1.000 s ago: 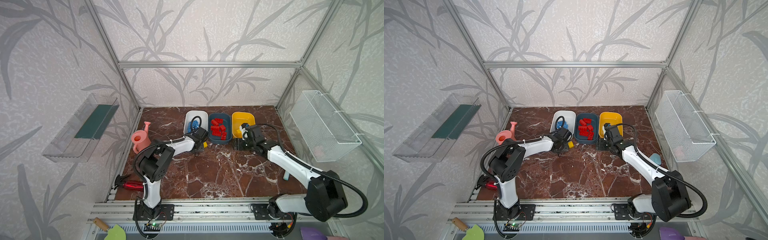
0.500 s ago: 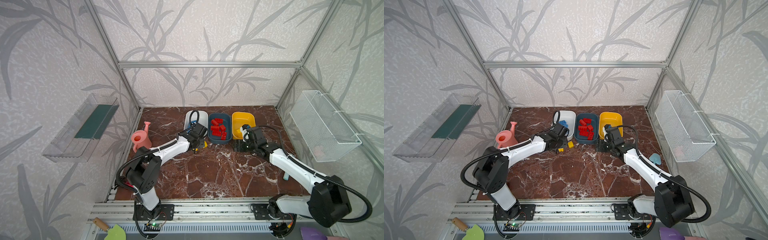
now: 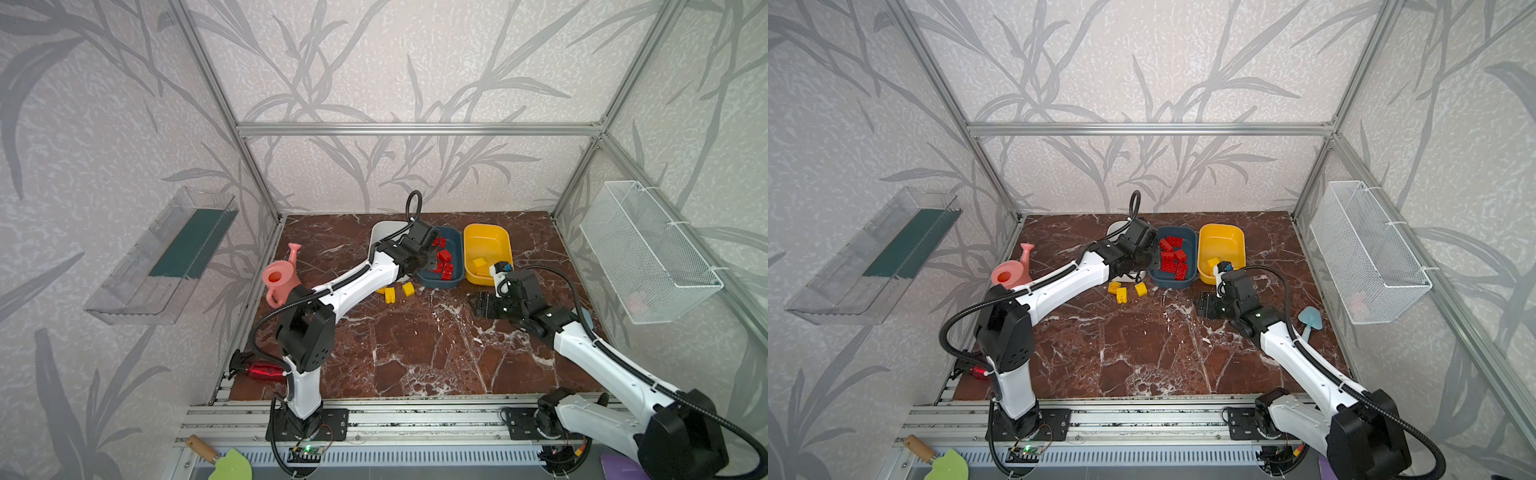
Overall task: Sort the legos into containers by color
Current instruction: Place the lego in the container.
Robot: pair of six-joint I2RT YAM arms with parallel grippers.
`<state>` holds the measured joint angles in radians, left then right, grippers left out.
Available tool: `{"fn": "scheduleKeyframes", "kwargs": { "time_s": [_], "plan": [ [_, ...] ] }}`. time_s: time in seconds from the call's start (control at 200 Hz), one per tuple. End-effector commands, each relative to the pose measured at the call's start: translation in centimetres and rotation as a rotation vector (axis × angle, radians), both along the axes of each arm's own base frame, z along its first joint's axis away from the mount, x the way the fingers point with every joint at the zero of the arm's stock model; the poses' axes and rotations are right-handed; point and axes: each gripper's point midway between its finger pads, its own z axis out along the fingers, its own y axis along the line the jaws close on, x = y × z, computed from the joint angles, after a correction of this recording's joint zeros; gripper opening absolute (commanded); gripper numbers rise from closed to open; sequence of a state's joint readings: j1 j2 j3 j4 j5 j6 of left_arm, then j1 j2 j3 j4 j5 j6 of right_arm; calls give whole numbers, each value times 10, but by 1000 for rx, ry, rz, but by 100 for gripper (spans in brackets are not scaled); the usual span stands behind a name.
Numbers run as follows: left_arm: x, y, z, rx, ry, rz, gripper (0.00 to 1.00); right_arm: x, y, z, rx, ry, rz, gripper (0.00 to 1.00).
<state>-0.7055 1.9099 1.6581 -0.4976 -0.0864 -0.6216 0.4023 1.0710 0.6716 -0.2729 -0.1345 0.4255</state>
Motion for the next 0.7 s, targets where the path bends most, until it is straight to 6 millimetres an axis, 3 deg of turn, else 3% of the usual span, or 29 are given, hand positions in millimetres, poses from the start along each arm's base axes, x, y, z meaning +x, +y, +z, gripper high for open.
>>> {"fn": "scheduleKeyframes", "kwargs": {
  "time_s": [0.0,0.2,0.325,0.425,0.505,0.62,0.7],
  "plan": [
    [2,-26,-7,3,31,-75,35,-7,-4,2,6,-16,-11,78],
    [19,-75,-7,-49,43,-178,34,-19,-13,2,-21,-36,-16,78],
    [22,-68,-10,-4,40,-148,33,-21,-12,2,-20,-36,-4,78],
    [18,-50,-12,41,35,-106,33,-21,-8,2,-2,-37,4,77],
    [9,-22,-12,101,28,-44,37,-21,-3,3,3,-37,21,78],
    [-11,25,-20,140,18,46,57,-23,4,4,-23,-37,49,79],
    [-28,57,-36,162,53,82,64,-23,6,5,-23,-44,54,80]
  ]
}}
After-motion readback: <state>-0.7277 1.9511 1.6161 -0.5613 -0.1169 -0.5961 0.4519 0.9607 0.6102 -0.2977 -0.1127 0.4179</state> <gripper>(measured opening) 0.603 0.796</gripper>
